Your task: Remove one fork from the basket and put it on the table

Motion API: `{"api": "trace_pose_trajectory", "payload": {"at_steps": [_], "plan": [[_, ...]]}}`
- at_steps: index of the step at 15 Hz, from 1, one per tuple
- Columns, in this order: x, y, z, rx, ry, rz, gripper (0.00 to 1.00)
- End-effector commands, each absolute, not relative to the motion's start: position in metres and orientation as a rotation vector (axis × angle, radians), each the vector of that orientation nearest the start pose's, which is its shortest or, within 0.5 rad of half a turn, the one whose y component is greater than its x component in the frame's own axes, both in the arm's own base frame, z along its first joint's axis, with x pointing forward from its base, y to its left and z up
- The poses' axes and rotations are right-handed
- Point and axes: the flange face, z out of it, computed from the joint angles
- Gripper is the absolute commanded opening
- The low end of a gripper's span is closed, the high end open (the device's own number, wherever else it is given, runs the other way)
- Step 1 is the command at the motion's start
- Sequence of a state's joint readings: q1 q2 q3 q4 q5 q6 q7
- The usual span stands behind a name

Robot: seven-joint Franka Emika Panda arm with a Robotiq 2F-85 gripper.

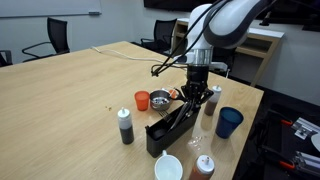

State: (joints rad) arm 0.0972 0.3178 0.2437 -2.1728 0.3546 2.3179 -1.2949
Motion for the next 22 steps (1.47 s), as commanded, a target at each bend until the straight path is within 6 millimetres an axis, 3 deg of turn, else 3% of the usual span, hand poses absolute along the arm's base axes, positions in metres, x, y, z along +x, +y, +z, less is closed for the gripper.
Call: {"api": "trace_pose_trajectory", "payload": {"at_steps": [1,12,16,22], "plan": [[0.51,0.184,0.252,-2.137,-1.781,-0.031,0.02],[0.496,0.176,0.341,-2.062,-1.857,0.223,0.02],[0.502,0.167,0.382,-2.218,-1.922,0.195,0.02],[0.515,0.151,0.431,-2.595,-1.977,0.179,0.02]]}}
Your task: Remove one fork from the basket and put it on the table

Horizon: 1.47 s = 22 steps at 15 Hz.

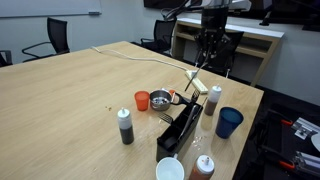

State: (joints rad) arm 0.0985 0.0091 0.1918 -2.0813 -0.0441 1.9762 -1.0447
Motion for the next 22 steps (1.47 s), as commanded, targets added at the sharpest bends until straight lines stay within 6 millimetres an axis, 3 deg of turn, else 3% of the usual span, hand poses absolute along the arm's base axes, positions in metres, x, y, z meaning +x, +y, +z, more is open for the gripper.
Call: {"api": "trace_pose_trajectory", "payload": {"at_steps": [1,4,9,15,22], "plan": [[0.517,0.151,0.437,-2.664,-1.968,0.161,0.02],[0.519,0.155,0.45,-2.851,-1.931,0.191,0.02],[0.519,0.171,0.445,-3.051,-1.882,0.361,0.02],[0.525,0.187,0.427,-3.078,-1.91,0.678,0.02],[0.54,0.209,0.402,-2.994,-1.966,1.028,0.02]]}}
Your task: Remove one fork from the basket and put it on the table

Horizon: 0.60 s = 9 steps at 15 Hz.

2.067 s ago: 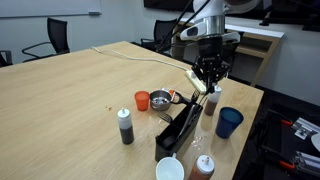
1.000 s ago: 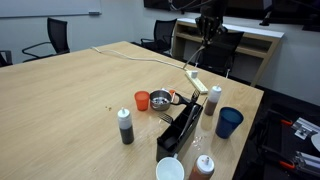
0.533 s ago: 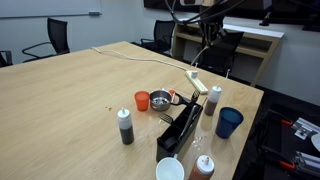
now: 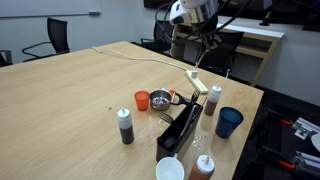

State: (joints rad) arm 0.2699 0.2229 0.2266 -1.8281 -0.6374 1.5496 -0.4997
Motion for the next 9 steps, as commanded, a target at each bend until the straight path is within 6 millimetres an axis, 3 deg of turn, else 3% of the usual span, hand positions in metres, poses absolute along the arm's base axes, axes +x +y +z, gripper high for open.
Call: {"api": "trace_pose_trajectory", "payload": {"at_steps": [1,4,6,9], "plan": [[0.541,0.208,0.396,2.059,1.308,-0.793,0.02],[0.565,0.198,0.352,2.097,1.326,-0.873,0.02],[0.585,0.187,0.311,2.156,1.354,-0.901,0.02],[0.619,0.154,0.247,2.272,1.378,-0.916,0.02]]}}
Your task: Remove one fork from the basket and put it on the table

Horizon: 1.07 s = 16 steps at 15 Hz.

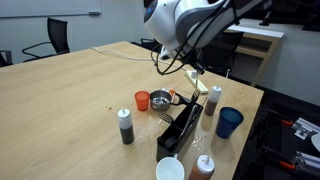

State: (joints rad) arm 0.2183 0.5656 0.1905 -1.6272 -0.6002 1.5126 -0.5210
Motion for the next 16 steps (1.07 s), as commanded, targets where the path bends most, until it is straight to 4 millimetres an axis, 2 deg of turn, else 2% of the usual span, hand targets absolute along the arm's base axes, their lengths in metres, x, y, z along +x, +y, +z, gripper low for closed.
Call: {"api": "trace_pose_trajectory", "payload": {"at_steps": [1,3,5,10,16], "plan": [[0.628,0.14,0.229,-2.798,-1.669,1.122,0.02],[0.642,0.119,0.207,-2.776,-1.585,1.136,0.02],[0.653,0.107,0.205,-2.773,-1.522,1.138,0.02],[0.666,0.11,0.207,-2.77,-1.458,1.082,0.02],[0.673,0.113,0.204,-2.766,-1.43,1.061,0.02]]}}
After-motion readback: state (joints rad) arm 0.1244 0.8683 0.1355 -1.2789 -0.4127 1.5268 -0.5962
